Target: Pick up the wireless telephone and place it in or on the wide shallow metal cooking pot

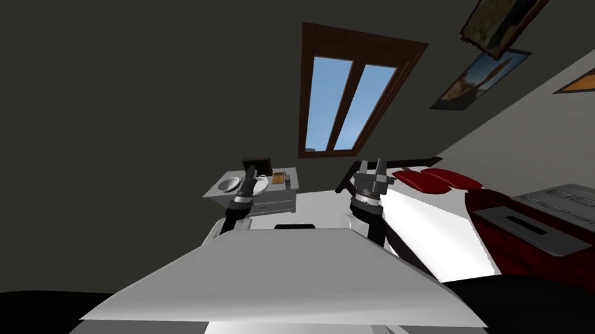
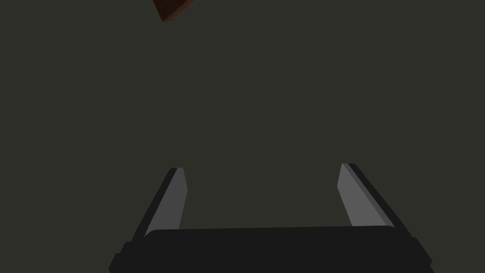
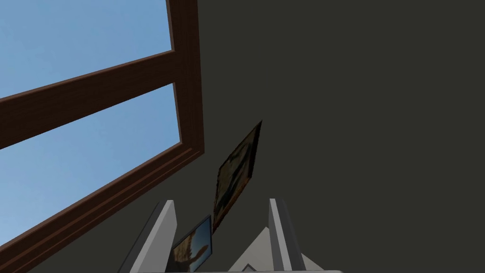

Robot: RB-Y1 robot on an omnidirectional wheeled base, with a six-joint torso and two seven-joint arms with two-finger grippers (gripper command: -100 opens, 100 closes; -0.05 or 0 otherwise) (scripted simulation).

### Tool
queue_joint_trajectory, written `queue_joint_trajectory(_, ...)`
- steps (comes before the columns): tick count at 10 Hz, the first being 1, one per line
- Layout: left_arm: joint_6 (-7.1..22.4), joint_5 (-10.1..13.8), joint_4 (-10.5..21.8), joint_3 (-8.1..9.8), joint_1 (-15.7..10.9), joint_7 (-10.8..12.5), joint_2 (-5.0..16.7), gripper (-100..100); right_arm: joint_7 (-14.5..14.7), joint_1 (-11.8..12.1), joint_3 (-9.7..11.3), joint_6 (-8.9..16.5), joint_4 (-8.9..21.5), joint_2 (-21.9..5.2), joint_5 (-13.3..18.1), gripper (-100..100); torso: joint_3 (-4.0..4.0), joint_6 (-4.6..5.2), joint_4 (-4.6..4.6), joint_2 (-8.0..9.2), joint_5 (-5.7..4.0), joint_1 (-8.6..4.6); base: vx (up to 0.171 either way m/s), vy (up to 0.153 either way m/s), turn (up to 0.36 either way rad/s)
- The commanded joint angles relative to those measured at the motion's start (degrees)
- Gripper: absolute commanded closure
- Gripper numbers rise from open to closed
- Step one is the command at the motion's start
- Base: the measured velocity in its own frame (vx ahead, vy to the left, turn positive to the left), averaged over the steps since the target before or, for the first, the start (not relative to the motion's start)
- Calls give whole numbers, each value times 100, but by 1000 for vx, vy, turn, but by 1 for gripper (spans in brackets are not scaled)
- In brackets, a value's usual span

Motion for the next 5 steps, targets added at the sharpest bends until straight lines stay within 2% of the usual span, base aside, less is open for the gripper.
queue_joint_trajectory(1, -5, -151, 286, 4, 35, -228, 51, -100, 0, 0, 0, 0, 0, 0, 0, 0, 0, 0, 0, 0, 0, 0, 23, -76, 90)
queue_joint_trajectory(2, -5, -151, 332, 4, 35, -228, 51, -100, 0, 0, 0, 0, 0, 0, 0, 0, -1, 0, 0, -1, -2, -8, 15, -54, 33)
queue_joint_trajectory(4, 6, -360, 676, 7, 76, -509, 93, -100, 0, 0, 0, 0, 0, 0, 0, 0, 0, 0, 0, 1, 0, 3, 21, -47, 87)
queue_joint_trajectory(5, 6, -360, 726, 7, 76, -509, 93, -100, 0, 0, 0, 0, 0, 0, 0, 0, -1, 0, 0, -1, 0, 0, 16, -46, 38)
